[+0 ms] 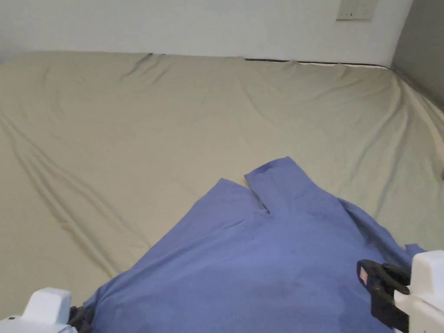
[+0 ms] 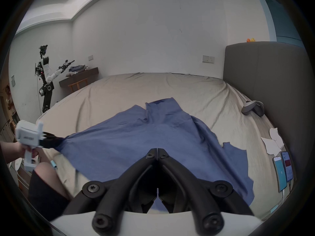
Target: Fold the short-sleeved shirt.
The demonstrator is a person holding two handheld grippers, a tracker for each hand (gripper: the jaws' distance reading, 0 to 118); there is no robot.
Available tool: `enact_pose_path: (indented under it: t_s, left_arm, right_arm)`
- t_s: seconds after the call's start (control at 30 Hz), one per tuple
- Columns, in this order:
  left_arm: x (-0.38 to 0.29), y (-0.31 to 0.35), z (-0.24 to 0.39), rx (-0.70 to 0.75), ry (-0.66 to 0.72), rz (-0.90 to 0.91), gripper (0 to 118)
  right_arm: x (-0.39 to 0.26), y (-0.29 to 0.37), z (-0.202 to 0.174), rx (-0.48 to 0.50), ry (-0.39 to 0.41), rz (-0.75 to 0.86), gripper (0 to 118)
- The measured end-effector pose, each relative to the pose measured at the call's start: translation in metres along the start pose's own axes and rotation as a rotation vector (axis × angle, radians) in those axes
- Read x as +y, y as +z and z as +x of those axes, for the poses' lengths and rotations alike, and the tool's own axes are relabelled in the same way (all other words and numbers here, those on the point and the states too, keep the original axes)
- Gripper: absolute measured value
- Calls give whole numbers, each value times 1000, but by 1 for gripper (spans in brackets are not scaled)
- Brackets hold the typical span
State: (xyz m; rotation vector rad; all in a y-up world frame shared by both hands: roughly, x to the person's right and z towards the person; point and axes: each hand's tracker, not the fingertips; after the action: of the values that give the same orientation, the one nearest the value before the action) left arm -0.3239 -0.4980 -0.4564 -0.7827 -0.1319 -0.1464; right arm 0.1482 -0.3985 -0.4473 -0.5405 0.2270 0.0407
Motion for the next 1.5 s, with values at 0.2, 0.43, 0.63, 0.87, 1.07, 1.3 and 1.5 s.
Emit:
enact_pose_path:
  t_s: [0.2,0.43,0.63,0.87,1.07,1.3,1.5]
  left_arm:
    - [22,38,-2,-9,95,93,0]
    - [49,44,6,10,135,106,0]
    - [55,24,-4,14,166,57,0]
    - [61,31,-4,7,157,77,0]
    - [92,76,-18,-22,158,216,0]
    - [170,144,-26,-14,177,457,0]
    - [259,193,-26,7,151,604,0]
  right_arm:
    - [49,-110,67,-83,3,-112,95]
    - [113,-282,105,-89,-30,-160,104]
    - [96,-346,99,-95,-109,-314,74]
    - [92,-307,93,-63,-175,-277,1]
    - [153,-199,90,-53,-96,0,1]
    - [236,-28,102,-105,-34,231,1]
    - [298,82,122,-233,33,414,1]
